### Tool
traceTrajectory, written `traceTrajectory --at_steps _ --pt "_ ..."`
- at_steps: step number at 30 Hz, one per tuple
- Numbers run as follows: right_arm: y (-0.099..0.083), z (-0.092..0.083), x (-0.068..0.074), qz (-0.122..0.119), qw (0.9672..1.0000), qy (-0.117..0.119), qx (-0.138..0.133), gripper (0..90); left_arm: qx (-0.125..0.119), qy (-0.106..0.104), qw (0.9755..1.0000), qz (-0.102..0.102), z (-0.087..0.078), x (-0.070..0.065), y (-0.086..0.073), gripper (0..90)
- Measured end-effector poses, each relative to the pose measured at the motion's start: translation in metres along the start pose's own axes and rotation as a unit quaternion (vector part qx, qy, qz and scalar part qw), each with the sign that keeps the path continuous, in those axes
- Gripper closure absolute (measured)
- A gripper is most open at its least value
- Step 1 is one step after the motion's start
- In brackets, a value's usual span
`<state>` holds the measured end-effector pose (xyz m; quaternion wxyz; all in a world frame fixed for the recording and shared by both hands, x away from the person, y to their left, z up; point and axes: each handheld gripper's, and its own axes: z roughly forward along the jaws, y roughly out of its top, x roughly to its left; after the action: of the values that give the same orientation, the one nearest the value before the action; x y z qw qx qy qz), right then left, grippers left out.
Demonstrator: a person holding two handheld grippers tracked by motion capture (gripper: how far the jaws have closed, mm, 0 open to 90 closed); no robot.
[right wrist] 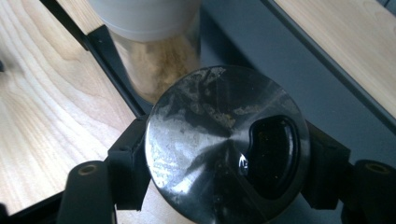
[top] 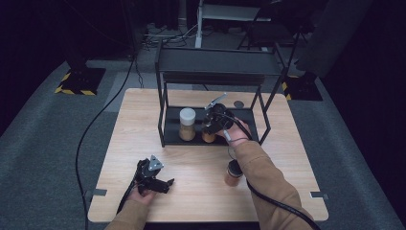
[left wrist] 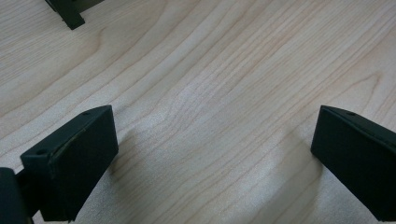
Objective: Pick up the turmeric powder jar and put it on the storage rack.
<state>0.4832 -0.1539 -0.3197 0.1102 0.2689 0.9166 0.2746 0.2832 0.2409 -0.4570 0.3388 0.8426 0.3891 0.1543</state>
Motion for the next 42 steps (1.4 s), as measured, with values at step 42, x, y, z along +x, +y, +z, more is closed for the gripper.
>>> traceTrajectory --at_steps 42 --pt "-0.043 -0.065 0.012 0.015 0.9973 -0.019 -0.069 7.8 0.001 0.001 1.0 0.002 0.0 0.0 0.001 0.0"
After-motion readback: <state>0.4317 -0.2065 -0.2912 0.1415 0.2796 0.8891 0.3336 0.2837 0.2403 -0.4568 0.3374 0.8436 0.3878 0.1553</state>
